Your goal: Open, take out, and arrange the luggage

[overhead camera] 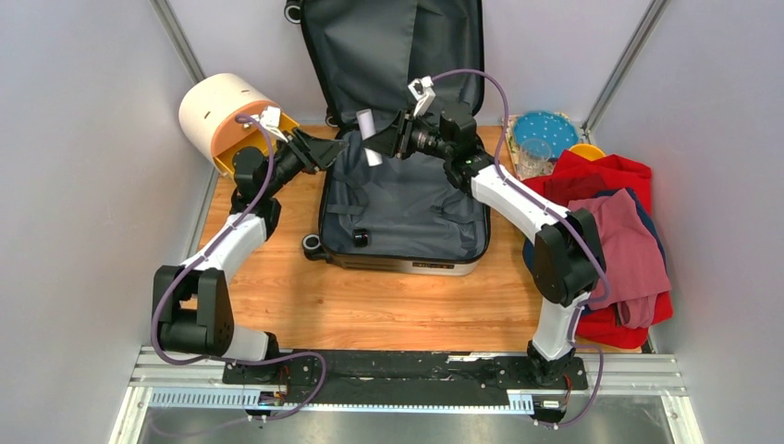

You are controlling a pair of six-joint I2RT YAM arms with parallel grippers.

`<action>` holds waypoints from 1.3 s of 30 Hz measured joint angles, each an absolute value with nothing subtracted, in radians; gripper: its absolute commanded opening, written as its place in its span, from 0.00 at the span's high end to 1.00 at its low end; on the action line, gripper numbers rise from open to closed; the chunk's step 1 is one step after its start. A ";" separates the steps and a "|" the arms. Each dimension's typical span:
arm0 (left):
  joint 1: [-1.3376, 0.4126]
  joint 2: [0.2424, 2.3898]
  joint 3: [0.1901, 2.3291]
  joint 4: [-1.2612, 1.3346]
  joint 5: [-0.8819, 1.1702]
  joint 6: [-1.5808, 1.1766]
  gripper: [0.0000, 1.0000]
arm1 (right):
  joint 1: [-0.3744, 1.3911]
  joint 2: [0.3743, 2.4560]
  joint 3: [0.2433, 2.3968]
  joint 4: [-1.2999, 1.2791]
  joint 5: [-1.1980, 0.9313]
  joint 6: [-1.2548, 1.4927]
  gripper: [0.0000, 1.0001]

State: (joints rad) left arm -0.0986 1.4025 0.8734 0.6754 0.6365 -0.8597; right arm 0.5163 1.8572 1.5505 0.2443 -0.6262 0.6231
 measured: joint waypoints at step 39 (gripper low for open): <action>-0.196 1.431 0.910 0.836 0.604 -0.999 0.99 | 0.595 1.828 1.495 0.352 -0.681 0.605 0.68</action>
